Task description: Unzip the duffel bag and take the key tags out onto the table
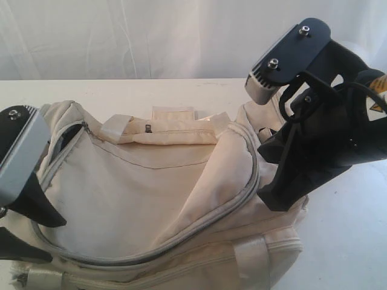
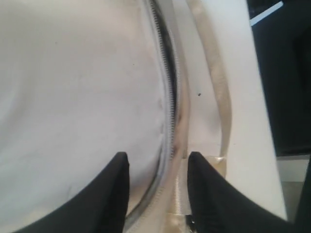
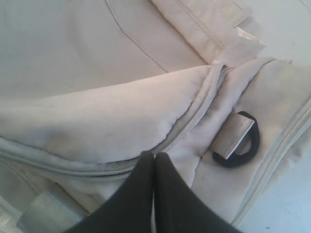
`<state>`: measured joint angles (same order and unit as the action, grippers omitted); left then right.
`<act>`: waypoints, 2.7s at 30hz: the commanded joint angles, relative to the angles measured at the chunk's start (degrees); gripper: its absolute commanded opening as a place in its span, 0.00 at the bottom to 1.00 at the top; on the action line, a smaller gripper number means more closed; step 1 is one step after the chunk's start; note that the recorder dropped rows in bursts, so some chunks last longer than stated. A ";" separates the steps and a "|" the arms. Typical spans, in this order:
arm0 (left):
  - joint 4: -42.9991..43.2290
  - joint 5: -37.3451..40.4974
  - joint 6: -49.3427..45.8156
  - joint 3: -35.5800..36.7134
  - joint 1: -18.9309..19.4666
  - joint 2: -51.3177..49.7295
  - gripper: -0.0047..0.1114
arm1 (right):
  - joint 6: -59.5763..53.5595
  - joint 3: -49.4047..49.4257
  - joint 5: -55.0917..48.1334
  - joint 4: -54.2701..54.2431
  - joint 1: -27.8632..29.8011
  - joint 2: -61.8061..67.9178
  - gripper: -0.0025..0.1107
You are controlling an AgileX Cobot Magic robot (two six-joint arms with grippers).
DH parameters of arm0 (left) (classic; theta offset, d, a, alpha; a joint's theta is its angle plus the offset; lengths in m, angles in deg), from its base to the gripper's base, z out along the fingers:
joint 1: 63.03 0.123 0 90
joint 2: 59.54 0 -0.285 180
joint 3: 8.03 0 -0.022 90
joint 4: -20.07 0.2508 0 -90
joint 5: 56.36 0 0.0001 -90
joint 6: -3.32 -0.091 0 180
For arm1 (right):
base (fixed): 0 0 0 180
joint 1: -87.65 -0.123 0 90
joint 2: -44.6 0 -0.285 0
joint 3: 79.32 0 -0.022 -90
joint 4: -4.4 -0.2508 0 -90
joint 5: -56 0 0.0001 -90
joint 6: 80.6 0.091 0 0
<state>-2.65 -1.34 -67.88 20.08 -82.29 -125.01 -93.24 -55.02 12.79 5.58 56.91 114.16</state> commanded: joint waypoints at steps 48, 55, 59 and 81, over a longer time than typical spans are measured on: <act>-7.02 -48.04 -1.63 0.40 -0.31 -5.08 0.04 | 0.00 0.31 0.60 -1.61 0.47 -0.04 0.02; -6.76 -82.67 -0.10 -4.63 0.08 -26.90 0.04 | 0.94 0.31 0.81 -1.59 0.47 -0.04 0.02; -7.25 -82.44 -0.10 -17.12 2.04 -41.27 0.04 | 0.94 0.31 1.08 -1.59 0.47 -0.04 0.02; -77.23 -92.22 -50.13 -25.49 -7.70 -31.00 0.59 | 0.94 0.31 0.76 -1.59 0.47 -0.04 0.02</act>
<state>-73.77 -87.82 -108.95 -6.13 -86.43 -159.93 -92.45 -55.02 13.28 4.40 56.91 114.16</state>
